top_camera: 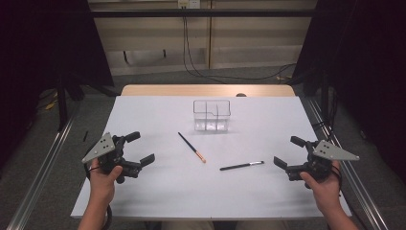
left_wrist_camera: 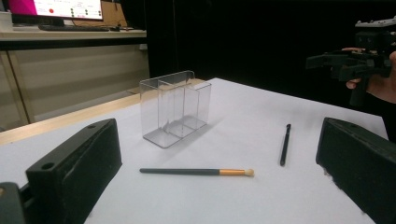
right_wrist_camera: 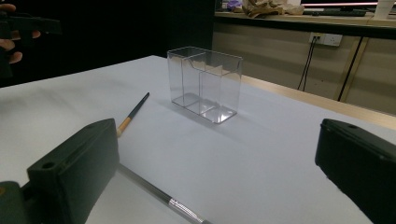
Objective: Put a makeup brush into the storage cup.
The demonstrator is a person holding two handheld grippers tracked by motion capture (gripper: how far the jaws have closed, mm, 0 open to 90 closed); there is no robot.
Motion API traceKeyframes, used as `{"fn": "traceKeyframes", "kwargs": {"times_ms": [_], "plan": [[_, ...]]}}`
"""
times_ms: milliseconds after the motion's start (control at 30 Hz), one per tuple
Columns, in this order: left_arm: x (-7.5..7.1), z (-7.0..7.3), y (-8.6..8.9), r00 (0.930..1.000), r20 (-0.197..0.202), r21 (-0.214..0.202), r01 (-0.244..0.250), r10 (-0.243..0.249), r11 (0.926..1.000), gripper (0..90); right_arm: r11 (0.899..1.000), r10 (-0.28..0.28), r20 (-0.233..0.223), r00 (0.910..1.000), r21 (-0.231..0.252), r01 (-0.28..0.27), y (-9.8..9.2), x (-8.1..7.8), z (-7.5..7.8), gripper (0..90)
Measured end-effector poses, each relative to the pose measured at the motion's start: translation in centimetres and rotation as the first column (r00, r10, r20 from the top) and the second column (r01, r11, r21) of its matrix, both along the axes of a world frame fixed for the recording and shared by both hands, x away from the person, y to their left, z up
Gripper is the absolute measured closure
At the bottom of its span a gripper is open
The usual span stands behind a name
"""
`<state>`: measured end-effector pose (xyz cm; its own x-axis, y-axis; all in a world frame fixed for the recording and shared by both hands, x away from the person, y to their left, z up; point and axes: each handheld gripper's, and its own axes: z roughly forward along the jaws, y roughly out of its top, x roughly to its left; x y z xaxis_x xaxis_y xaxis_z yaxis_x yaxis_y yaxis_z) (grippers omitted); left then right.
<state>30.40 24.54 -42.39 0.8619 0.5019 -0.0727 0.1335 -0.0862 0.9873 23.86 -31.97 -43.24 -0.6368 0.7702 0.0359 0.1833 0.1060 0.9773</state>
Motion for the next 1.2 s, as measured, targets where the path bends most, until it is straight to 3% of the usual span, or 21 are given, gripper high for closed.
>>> {"fn": "traceKeyframes", "kwargs": {"times_ms": [467, 667, 967, 1200], "plan": [[1.1, 0.2, -1.3, 0.9999, 0.002, 0.021, 0.017, -0.017, 0.9996, 0.0, 1.000, 0.008, -0.004, 1.0000, -0.004, -0.008, 0.3, 0.5, -0.1, 0.0], [2.2, 0.2, -2.8, 0.9997, 0.015, 0.044, 0.018, -0.018, 0.9989, 0.0, 1.000, -0.001, -0.002, 1.0000, -0.003, 0.001, 0.1, 0.5, -0.1, 0.0], [4.7, -0.3, -5.5, 0.9989, -0.005, 0.089, 0.047, -0.046, 0.9949, 0.0, 1.000, 0.007, -0.009, 0.9999, -0.013, -0.007, 0.3, 0.4, -0.3, 0.0], [5.9, -0.9, -6.7, 0.9979, -0.026, 0.084, 0.061, -0.059, 0.9946, 0.0, 1.000, 0.010, -0.016, 0.9998, -0.013, -0.010, 0.1, 0.5, -0.4, 0.0]]}}
